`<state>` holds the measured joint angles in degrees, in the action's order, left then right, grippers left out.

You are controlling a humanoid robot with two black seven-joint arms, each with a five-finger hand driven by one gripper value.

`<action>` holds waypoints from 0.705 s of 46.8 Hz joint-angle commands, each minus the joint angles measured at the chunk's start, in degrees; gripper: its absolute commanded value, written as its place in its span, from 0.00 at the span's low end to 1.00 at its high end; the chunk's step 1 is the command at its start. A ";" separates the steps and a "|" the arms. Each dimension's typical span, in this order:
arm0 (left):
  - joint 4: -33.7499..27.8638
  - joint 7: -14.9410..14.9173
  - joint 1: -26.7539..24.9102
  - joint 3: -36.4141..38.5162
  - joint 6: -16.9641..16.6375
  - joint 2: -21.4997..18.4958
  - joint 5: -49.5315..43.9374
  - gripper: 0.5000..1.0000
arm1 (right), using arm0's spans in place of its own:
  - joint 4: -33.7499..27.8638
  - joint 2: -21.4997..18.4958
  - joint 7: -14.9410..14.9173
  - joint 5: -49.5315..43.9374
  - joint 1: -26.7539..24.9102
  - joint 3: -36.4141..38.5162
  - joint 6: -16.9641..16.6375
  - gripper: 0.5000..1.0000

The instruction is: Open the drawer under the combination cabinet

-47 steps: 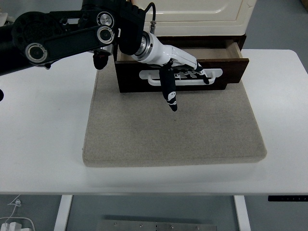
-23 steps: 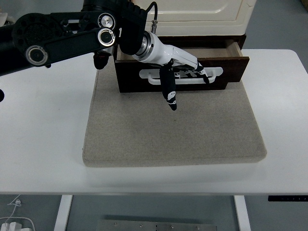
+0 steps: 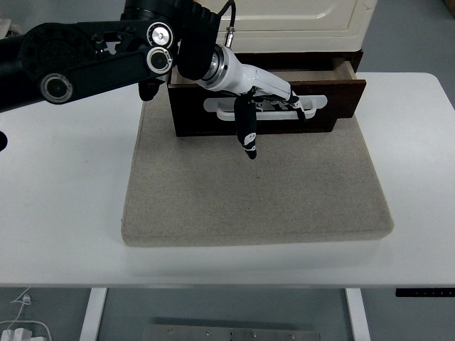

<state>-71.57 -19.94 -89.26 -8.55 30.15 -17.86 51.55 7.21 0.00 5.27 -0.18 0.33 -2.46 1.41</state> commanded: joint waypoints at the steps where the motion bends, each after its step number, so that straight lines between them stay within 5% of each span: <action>1: -0.24 0.08 0.23 -0.24 -0.18 0.10 1.27 1.00 | 0.00 0.00 0.00 0.00 0.02 0.00 0.00 0.86; 33: -1.12 0.34 0.93 -0.24 -1.15 0.19 6.28 1.00 | 0.00 0.00 0.00 0.00 0.02 0.00 0.00 0.86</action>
<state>-72.70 -19.68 -88.34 -8.82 29.06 -17.66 57.33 7.21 0.00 5.27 -0.18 0.35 -2.46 1.37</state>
